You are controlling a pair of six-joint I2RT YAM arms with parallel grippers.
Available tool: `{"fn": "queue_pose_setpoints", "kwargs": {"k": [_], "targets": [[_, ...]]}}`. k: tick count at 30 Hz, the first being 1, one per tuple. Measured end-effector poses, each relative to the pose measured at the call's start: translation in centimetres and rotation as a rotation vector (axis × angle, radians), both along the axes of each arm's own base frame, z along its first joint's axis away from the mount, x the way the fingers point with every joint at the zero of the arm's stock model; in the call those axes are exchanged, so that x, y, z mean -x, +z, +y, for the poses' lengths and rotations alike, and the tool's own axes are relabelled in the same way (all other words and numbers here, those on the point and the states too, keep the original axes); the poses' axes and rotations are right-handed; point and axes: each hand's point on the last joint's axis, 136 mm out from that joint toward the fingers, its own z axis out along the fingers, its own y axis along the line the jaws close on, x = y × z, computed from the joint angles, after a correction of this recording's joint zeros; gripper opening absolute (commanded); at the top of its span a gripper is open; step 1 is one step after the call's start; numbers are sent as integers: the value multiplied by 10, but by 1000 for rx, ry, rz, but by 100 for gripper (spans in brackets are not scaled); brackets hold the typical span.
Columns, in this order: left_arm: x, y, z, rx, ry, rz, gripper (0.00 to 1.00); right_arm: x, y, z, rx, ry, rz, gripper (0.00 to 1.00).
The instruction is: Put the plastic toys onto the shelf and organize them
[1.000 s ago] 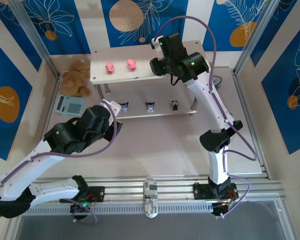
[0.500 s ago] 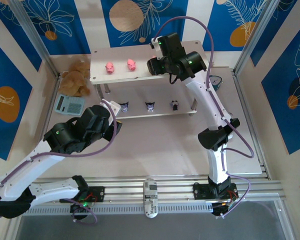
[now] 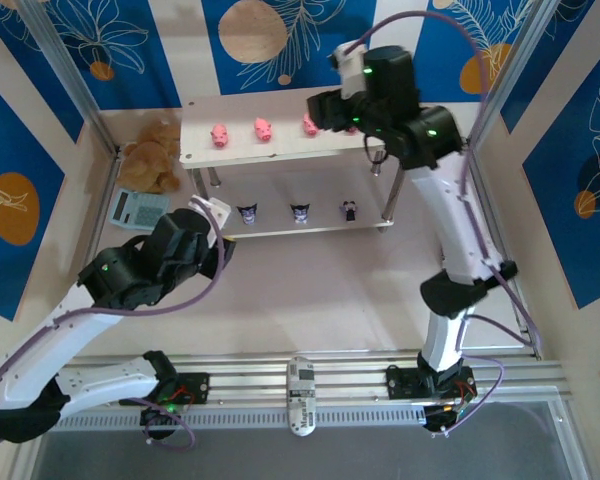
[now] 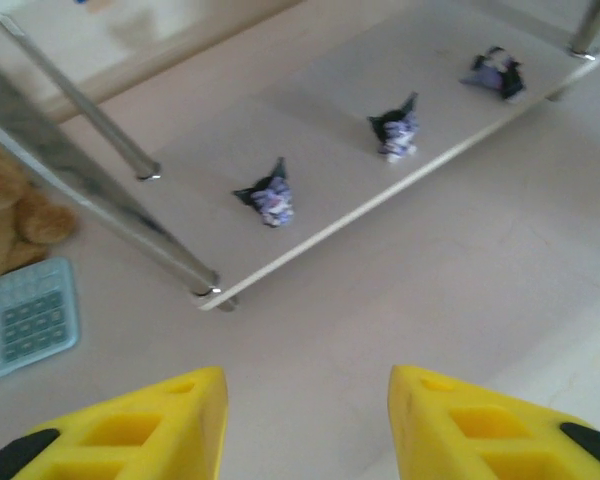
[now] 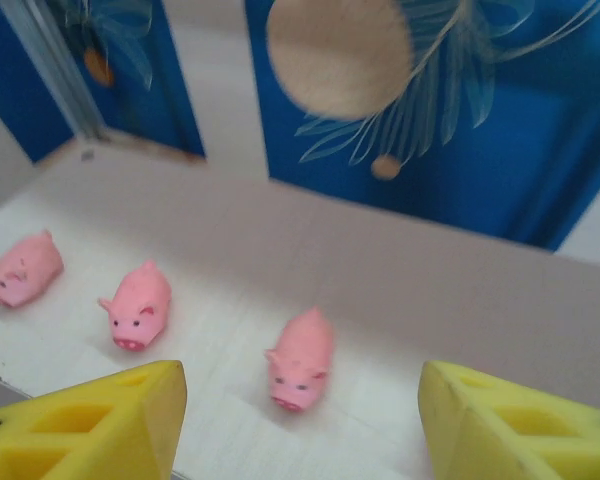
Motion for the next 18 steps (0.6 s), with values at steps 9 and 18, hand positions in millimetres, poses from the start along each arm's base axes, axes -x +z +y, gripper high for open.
{"fn": "queue_pose_setpoints", "kwargs": {"k": [9,18], "targets": [[-1,54,58,51,172,-136,47,12,34,-121,-10,-278,-76,60],[-12,64,76,62,250,-135,46,5,-98,-144,71,-328,237,58]]}}
